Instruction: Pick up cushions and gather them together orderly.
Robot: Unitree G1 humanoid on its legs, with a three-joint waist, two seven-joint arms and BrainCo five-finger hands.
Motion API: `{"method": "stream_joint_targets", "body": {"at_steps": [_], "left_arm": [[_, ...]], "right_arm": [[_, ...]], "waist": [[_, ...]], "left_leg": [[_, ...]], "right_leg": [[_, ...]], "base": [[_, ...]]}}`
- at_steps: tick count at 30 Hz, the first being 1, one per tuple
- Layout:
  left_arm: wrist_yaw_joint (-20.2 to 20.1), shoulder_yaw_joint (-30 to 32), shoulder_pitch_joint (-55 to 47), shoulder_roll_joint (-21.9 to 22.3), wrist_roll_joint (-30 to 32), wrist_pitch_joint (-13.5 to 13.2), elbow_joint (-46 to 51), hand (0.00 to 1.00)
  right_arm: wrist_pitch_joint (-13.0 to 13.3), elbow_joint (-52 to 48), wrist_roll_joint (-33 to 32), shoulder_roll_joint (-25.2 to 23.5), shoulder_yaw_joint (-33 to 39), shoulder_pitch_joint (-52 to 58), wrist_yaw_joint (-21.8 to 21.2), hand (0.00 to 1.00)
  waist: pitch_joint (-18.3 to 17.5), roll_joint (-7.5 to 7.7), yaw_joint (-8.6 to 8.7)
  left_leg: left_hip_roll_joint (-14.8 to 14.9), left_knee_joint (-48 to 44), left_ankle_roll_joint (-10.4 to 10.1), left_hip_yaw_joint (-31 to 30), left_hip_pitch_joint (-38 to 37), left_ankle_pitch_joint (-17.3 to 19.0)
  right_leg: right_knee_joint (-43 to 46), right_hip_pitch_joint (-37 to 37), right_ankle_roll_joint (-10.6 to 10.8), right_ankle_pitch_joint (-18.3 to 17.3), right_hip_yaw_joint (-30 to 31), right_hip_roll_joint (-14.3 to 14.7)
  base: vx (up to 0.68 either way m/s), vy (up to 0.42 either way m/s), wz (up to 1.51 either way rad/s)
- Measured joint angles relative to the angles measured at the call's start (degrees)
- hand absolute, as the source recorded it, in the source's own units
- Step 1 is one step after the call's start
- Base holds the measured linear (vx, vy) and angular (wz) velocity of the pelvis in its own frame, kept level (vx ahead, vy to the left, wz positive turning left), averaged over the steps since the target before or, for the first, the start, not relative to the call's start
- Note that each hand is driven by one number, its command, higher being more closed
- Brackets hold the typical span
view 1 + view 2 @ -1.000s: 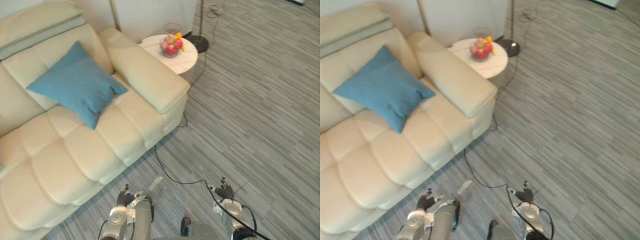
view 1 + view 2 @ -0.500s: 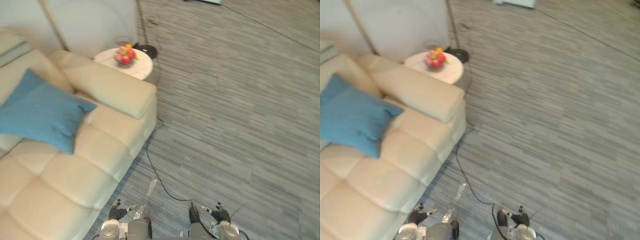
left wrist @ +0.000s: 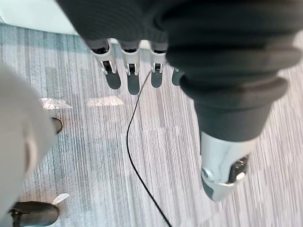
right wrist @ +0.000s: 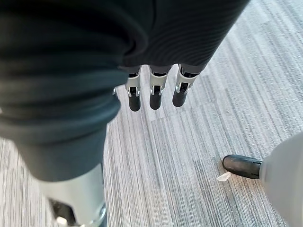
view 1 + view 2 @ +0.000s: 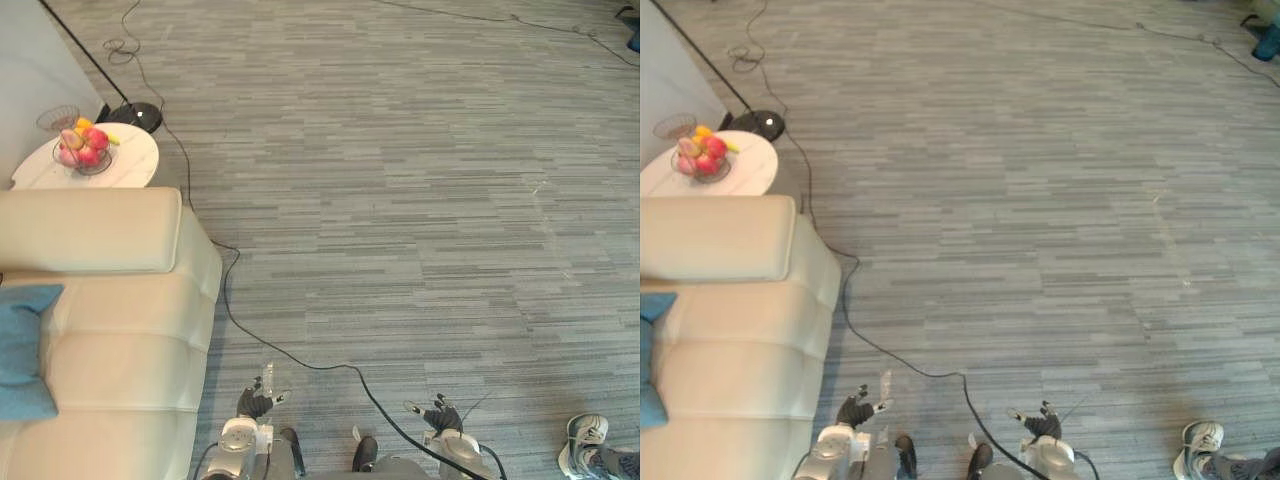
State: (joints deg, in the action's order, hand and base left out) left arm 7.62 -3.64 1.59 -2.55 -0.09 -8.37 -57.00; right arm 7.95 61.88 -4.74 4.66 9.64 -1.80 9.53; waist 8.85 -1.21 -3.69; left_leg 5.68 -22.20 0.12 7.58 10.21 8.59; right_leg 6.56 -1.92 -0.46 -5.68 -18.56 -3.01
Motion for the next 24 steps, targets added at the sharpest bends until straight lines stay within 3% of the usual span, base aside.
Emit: {"method": "stream_joint_targets", "body": {"at_steps": [3,4,10,14,23,24], "left_arm": [[-0.08,0.44,-0.11,0.01,-0.06,0.0,-0.09,0.0],[-0.07,0.48,-0.14,-0.05,-0.16,-0.01,-0.12,0.0],[-0.17,0.52,-0.07,0.17,-0.04,-0.02,-1.2,0.0],[-0.25,1.02,-1.12,0.03,-0.03,0.02,-1.96,0.0],[-0.36,2.17,-2.34,-0.18,-0.04,0.04,-2.48,0.0],[-0.59,3.26,-2.48,-1.12,-0.04,0.09,-4.5,0.0]], "right_arm": [[0.02,-0.01,-0.18,0.0,0.98,0.3,0.14,0.0],[0.01,-0.01,-0.25,0.01,1.06,0.81,0.12,0.0],[-0.21,-0.02,-0.26,-0.38,2.59,3.52,-0.01,0.0],[-0.26,-0.12,-0.39,-1.08,3.7,4.16,-0.42,0.0],[-0.51,-0.16,-0.41,-1.14,3.78,4.3,-0.65,0.0],[-0.67,0.21,-0.41,-1.16,3.77,4.06,-0.67,0.0]], "waist": [[0.32,-0.65,-0.11],[0.21,-0.83,-0.16],[0.3,-1.33,0.27],[0.14,-1.08,0.21],[-1.08,-1.24,0.23],[-1.62,-0.3,0.15]], "left_leg": [[-1.03,0.52,-1.03,-7.04,-0.09,-0.48],[-1.1,2.49,-2.25,-8.74,-1.02,-0.6],[-0.87,9.35,-5.02,-9.81,-6.58,0.95],[-1.69,10.22,-5.6,-8.95,-7.49,1.56],[-2.7,11.42,-4.73,-10.01,-9.95,0.54],[-3.36,10.65,-4.57,-12.13,-11.28,1.0]], "right_leg": [[-2.23,0.01,-0.21,2.05,2.6,0.9],[-4.03,0.16,-0.23,3.49,3.73,1.43],[-9.19,3.88,0.46,7.15,5.35,2.28],[-11.74,5.35,1.67,9.0,6.62,1.59],[-11.76,6.22,1.41,9.27,6.91,1.41],[-11.95,7.83,1.93,8.79,6.8,1.12]], "base": [[-0.07,-0.003,-0.56],[-0.05,0.033,-0.46],[-0.07,0.076,-0.14],[-0.09,0.085,-0.14],[0.01,0.026,-0.02],[0.0,0.0,0.0]]}}
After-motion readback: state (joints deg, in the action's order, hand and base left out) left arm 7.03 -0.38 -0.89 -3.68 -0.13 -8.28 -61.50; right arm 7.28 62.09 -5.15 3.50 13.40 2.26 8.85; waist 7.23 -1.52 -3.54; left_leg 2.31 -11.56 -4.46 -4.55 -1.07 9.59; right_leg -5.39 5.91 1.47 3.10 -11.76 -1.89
